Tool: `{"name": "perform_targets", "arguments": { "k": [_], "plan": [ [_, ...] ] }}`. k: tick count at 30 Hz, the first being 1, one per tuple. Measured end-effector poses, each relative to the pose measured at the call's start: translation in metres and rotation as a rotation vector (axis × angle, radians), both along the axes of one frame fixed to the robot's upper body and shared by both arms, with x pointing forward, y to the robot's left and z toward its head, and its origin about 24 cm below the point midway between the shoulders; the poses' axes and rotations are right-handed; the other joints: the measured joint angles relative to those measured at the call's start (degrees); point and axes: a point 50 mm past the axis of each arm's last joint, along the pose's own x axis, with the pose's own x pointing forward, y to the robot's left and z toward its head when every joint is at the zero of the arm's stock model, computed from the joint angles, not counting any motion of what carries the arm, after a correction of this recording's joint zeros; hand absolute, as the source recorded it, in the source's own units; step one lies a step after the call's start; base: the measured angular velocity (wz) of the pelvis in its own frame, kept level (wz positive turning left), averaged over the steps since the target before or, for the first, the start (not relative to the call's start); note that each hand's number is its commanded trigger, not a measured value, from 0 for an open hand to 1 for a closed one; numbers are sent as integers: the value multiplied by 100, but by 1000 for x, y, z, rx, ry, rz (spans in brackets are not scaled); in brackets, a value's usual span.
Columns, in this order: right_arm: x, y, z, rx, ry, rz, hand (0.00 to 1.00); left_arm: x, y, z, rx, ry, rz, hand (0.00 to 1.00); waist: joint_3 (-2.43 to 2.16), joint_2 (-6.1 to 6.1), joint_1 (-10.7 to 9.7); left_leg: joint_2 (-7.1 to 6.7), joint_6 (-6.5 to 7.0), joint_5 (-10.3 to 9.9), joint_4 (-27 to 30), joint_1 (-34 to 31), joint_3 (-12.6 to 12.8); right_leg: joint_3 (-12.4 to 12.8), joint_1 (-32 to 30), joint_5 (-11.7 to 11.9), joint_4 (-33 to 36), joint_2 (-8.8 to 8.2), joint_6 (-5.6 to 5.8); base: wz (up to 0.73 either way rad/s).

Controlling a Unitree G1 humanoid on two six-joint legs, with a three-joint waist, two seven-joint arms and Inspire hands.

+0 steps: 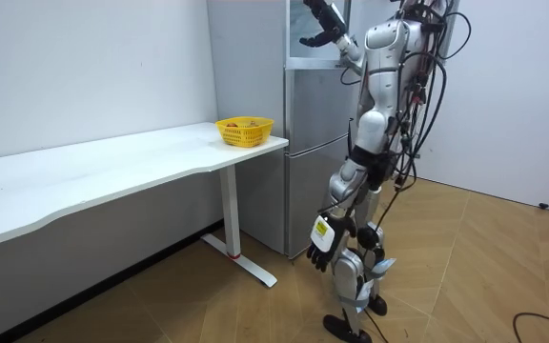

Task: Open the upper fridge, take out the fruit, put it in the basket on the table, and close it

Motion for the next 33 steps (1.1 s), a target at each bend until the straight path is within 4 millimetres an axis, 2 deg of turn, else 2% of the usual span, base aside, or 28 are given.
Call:
{"name": "perform_targets", "arguments": {
  "k": [4,7,10,16,18,23,26,29,33],
  "plan": [
    [-5,-6,2,62,-28,-14,0,1,-4,-2,0,-5,6,0,4,88,-96,7,1,-1,-38,23,40,36,-23,1,1,6,-1,-8],
    [-12,-19,8,134,-93,-49,0,0,-5,-2,-3,-6,9,0,-21,156,-133,19,0,-1,-33,25,102,67,-69,1,22,11,-1,-9],
    [-17,-32,6,215,-119,-84,0,-1,-7,-2,-5,-15,16,0,-23,207,-183,24,0,0,-43,68,171,134,-63,1,32,17,-1,-10],
    [-23,-56,-22,437,-15,-146,0,-8,-6,-2,20,-10,24,0,-18,226,-425,32,0,-2,-82,81,254,195,-100,1,44,27,-2,-7],
    [-26,-74,-35,526,31,-208,0,-9,-7,-2,29,-15,38,0,-15,230,-449,34,2,-4,-108,77,299,238,-123,1,44,31,-2,-9],
    [-33,-102,-56,603,96,-338,0,-12,-7,-2,25,-9,44,0,-13,243,-562,35,2,-3,-121,57,350,307,-208,0,15,42,-2,-7],
    [-37,-107,-68,616,145,-393,0,-14,-7,-2,24,-6,47,0,-20,257,-581,45,2,-3,-147,56,437,374,-234,-1,-4,60,-1,-13],
    [-36,-111,-75,630,161,-431,0,-14,-7,-2,29,-2,50,0,-26,285,-582,47,1,-1,-146,68,498,442,-258,0,-5,69,-1,-12],
    [-36,-113,-78,638,169,-452,0,-11,-6,-1,30,-15,50,0,-27,255,-587,58,0,0,-144,81,502,456,-250,1,-54,85,-3,-1]
  ]
}}
